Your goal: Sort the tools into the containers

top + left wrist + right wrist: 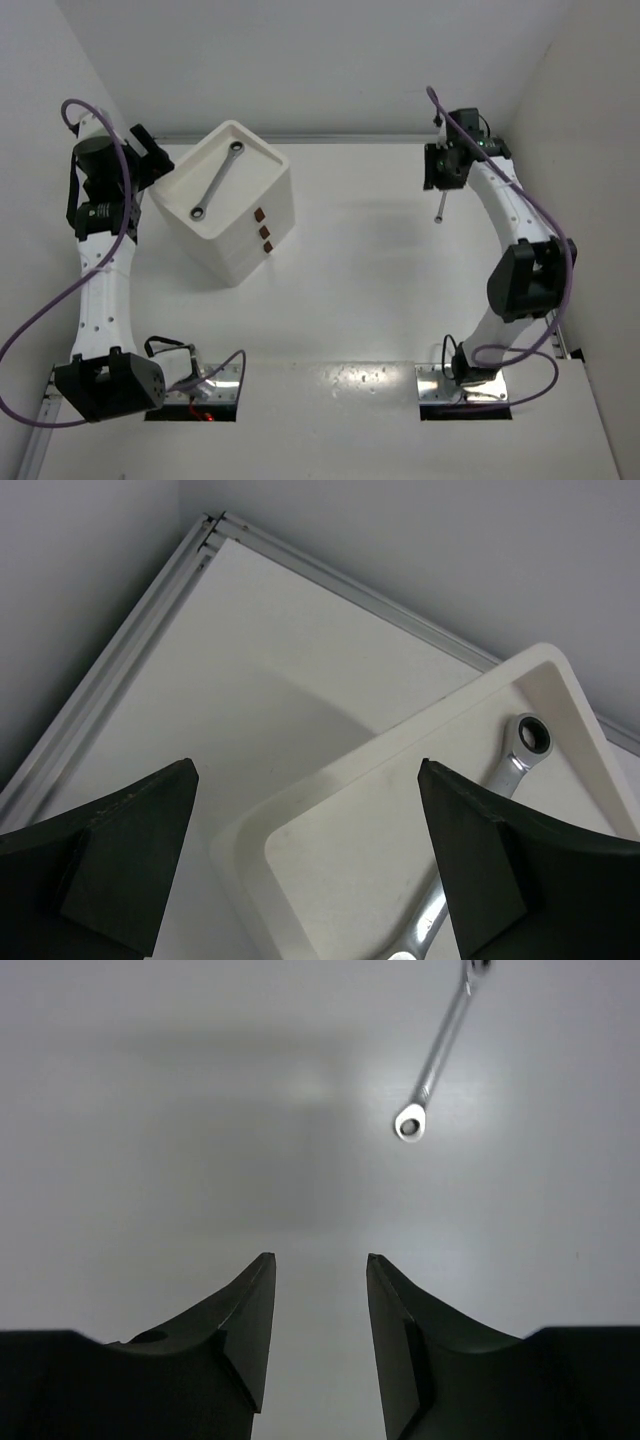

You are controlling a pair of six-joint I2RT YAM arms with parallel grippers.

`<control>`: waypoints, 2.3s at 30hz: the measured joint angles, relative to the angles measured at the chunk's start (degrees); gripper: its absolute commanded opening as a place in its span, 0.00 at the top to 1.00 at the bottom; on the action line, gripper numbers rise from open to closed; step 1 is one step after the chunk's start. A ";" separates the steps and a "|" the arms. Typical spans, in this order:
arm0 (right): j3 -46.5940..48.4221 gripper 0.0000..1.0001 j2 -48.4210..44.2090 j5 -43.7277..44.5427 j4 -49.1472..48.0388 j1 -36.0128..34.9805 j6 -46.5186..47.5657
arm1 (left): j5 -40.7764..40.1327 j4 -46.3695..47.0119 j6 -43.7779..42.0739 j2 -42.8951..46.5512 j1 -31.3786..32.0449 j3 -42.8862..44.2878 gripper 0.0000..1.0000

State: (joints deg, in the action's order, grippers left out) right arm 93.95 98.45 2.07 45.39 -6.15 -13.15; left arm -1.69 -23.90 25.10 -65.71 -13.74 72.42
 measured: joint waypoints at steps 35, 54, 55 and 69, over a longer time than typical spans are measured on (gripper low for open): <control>21.55 0.79 41.09 6.84 2.99 10.93 -5.33 | -3.93 2.51 -2.43 -1.79 0.31 3.76 0.00; 11.15 1.00 29.35 -12.76 2.84 7.52 -8.11 | -4.70 2.16 -2.67 -2.43 0.31 3.89 0.00; 10.08 1.00 26.75 -14.34 2.75 6.51 -8.66 | -4.61 2.16 -2.54 -2.43 0.31 3.89 0.00; -1.22 0.56 9.40 -14.14 0.83 1.77 -14.82 | -1.97 3.13 -1.90 -3.91 0.70 3.26 0.00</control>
State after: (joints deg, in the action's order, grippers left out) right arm 92.73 107.85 -12.08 46.22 -4.38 -27.97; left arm -3.66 -20.78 23.20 -69.63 -13.04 75.68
